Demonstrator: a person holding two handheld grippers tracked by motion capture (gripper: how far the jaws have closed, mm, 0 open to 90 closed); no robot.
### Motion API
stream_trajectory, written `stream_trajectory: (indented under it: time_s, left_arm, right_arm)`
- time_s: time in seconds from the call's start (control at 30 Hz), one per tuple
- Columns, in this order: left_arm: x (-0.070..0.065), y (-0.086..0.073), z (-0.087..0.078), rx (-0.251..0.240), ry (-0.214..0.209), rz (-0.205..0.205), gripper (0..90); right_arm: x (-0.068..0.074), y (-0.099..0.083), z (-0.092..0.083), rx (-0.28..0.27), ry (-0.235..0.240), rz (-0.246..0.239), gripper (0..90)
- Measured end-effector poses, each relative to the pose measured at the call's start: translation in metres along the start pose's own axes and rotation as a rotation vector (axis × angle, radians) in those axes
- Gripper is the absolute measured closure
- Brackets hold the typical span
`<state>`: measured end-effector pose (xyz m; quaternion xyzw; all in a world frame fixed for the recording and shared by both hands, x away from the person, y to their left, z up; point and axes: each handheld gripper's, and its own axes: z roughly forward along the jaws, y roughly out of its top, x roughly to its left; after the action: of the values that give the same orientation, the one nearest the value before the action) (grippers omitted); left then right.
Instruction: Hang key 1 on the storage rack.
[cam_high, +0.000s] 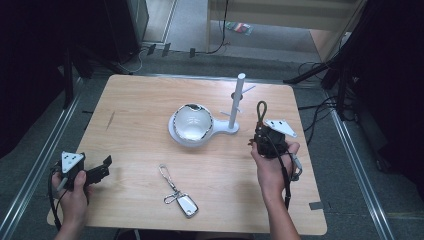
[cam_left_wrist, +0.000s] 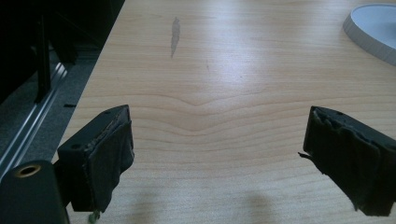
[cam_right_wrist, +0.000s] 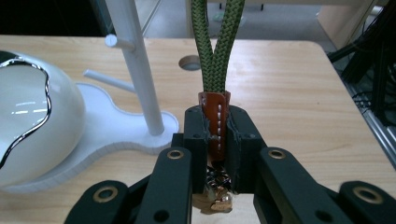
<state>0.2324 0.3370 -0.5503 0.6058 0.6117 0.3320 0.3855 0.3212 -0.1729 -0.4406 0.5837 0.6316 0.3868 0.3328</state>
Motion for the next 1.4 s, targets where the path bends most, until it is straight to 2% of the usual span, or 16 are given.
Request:
stream_trajectory:
  time_s: [0.03, 0.1, 0.37, 0.6, 0.63, 0.8, 1.03, 1.4]
  left_arm:
    - [0.000, 0.000, 0.000, 0.000, 0.000, 0.000, 8.8]
    - [0.000, 0.000, 0.000, 0.000, -0.001, 0.000, 8.9]
    - [0.000, 0.000, 0.000, 0.001, -0.003, 0.003, 8.9]
    - [0.000, 0.000, 0.000, 0.002, -0.004, 0.002, 8.9]
    - [0.000, 0.000, 0.000, 0.001, -0.003, 0.001, 8.9]
    - [0.000, 0.000, 0.001, 0.001, -0.003, 0.002, 8.9]
    - [0.000, 0.000, 0.001, 0.001, -0.005, 0.002, 8.9]
    - [0.000, 0.000, 0.001, -0.001, -0.008, 0.001, 8.9]
  right_arm:
    - [0.001, 0.001, 0.000, -0.031, -0.011, -0.009, 81.0]
    - [0.001, 0.002, 0.000, -0.056, -0.021, -0.009, 81.0]
    - [0.002, 0.006, 0.005, -0.131, -0.058, -0.031, 81.0]
    - [0.003, 0.012, 0.007, -0.170, -0.082, -0.043, 81.0]
    - [0.003, 0.014, 0.007, -0.199, -0.098, -0.055, 81.0]
    - [0.004, 0.017, 0.010, -0.232, -0.115, -0.057, 81.0]
    - [0.006, 0.020, 0.018, -0.243, -0.135, -0.083, 80.9]
    - [0.007, 0.023, 0.036, -0.210, -0.142, -0.087, 80.9]
